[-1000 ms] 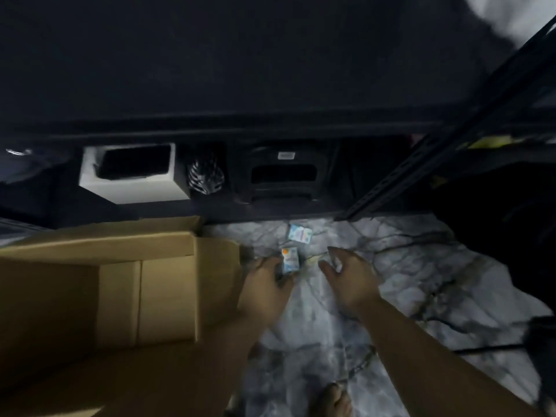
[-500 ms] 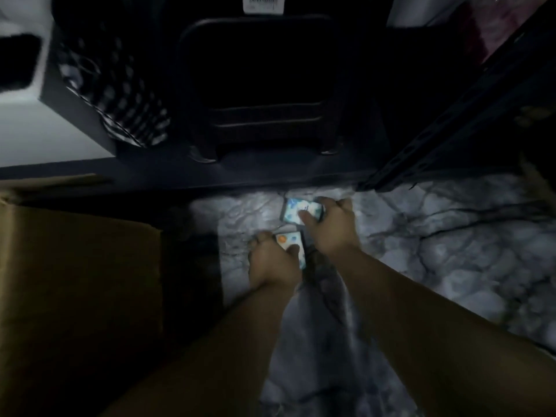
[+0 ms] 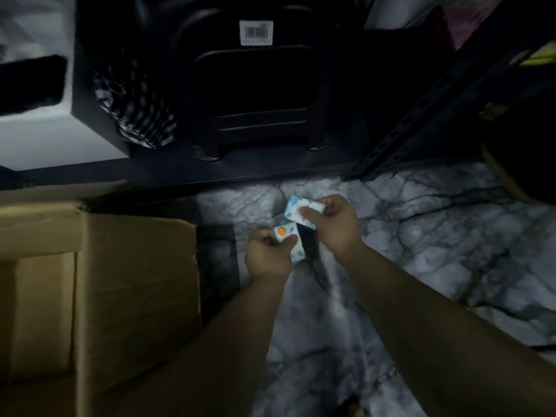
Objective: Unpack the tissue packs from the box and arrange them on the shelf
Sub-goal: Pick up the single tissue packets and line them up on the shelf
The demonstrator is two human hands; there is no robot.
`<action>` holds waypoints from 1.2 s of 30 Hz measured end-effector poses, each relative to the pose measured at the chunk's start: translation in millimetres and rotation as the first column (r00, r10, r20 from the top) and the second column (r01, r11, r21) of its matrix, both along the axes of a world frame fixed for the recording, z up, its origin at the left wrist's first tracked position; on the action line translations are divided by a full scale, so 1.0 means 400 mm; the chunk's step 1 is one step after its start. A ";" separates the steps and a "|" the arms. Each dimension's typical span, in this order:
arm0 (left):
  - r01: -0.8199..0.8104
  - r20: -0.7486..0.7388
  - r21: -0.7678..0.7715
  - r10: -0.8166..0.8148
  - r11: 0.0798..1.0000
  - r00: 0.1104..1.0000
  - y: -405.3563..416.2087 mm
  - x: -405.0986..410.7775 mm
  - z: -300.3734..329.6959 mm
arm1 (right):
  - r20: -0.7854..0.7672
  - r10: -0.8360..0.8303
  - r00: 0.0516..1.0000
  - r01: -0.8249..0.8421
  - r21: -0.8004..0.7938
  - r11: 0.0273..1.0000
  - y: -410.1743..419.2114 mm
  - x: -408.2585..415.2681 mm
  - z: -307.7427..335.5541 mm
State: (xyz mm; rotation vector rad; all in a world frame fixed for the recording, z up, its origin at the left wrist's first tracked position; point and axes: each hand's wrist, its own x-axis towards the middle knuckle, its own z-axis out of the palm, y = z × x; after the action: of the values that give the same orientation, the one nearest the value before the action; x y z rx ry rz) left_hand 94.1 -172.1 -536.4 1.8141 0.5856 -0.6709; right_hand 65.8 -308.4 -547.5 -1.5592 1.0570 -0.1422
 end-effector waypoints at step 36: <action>0.055 0.214 -0.406 0.037 0.912 0.976 0.474 -0.080 1.878 | 0.375 0.119 0.919 -0.257 0.344 0.903 0.321 -0.151 1.922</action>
State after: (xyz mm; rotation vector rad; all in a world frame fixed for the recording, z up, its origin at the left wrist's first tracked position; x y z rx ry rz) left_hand 62.3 17.5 214.8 1.4684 0.2629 -0.5430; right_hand 5.4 -179.8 221.2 -1.2105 0.6026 -0.0626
